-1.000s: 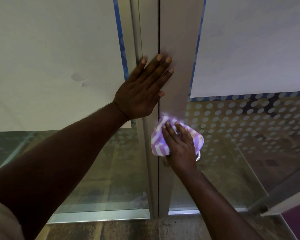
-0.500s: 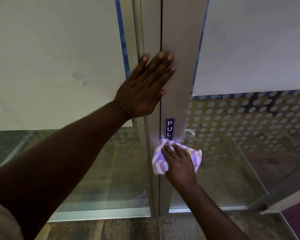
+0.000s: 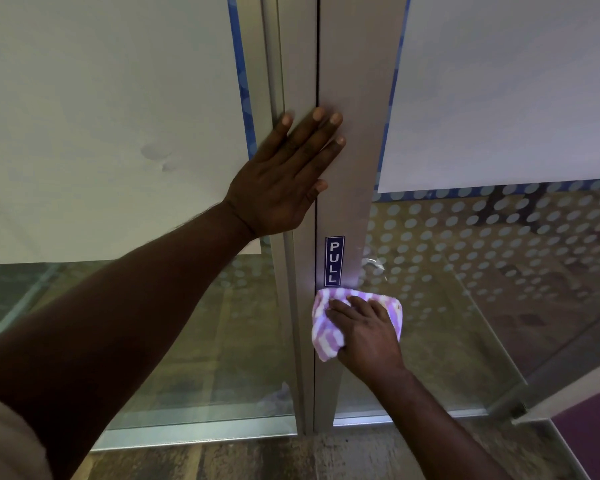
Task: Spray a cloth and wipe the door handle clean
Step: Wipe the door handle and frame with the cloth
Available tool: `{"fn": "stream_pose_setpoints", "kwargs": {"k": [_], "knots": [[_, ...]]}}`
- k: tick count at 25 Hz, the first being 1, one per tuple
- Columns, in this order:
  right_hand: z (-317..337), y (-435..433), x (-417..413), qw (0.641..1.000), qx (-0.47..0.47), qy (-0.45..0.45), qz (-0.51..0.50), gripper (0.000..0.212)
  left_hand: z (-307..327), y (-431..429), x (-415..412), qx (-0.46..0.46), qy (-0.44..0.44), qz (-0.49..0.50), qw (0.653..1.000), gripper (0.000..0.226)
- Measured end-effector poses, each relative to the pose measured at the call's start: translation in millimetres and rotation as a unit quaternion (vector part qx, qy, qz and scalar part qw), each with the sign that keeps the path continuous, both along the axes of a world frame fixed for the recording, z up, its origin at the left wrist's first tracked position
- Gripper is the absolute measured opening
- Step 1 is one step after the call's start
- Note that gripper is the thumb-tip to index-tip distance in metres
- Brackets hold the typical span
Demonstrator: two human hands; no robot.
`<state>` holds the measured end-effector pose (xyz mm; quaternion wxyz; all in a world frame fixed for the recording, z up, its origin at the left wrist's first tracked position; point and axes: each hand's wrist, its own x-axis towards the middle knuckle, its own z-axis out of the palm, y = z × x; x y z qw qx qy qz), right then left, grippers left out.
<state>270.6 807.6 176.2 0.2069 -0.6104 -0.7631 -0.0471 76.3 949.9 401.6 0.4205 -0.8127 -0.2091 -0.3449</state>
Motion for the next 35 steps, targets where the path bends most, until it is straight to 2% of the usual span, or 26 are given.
{"fn": "stream_pose_setpoints", "kwargs": {"k": [3,5,7,9,11,14,16,19,21,23,26,29,32,35], "knots": [[-6,-8,18,1.0,0.006,0.004,-0.017,0.067,0,1,0,0.005,0.004,0.002,1.0,0.055],[-13,-14,39,0.997,0.025,0.024,-0.063,0.069,-1,2,0,0.007,0.001,-0.002,1.0,0.055],[-19,-18,58,0.988,0.047,0.102,-0.106,0.071,-3,4,1,0.007,-0.003,-0.005,1.0,0.056],[-25,-18,63,0.96,0.044,0.246,-0.126,0.069,-4,6,1,0.008,-0.005,-0.006,1.0,0.057],[-27,-20,51,0.894,0.046,0.418,-0.156,0.056,-5,7,1,0.01,-0.005,-0.006,1.0,0.057],[-25,-17,30,0.729,0.013,0.655,-0.198,0.018,-4,8,0,0.008,-0.003,-0.004,1.0,0.057],[-23,-15,25,0.629,0.004,0.755,-0.183,0.018,-4,8,0,0.008,0.0,-0.005,1.0,0.057],[-25,-14,18,0.572,0.053,0.8,-0.173,0.037,-4,8,1,0.007,-0.001,-0.009,1.0,0.057],[-33,-12,13,0.517,0.046,0.832,-0.194,0.03,-4,8,0,0.006,-0.002,-0.01,1.0,0.057],[-44,-10,6,0.455,0.007,0.863,-0.219,0.034,-4,8,0,0.004,-0.004,-0.012,1.0,0.057],[-47,-10,-9,0.391,0.006,0.886,-0.249,0.04,-4,8,0,0.001,-0.005,-0.018,1.0,0.056],[-46,-9,-24,0.35,-0.005,0.909,-0.225,0.041,-4,7,1,-0.002,-0.006,-0.017,1.0,0.057],[-44,-6,-48,0.305,-0.08,0.929,-0.194,0.053,-3,6,0,-0.002,-0.005,-0.019,1.0,0.056],[-35,3,-67,0.264,-0.061,0.95,-0.157,0.048,-3,5,0,-0.001,-0.002,-0.017,1.0,0.056]]}}
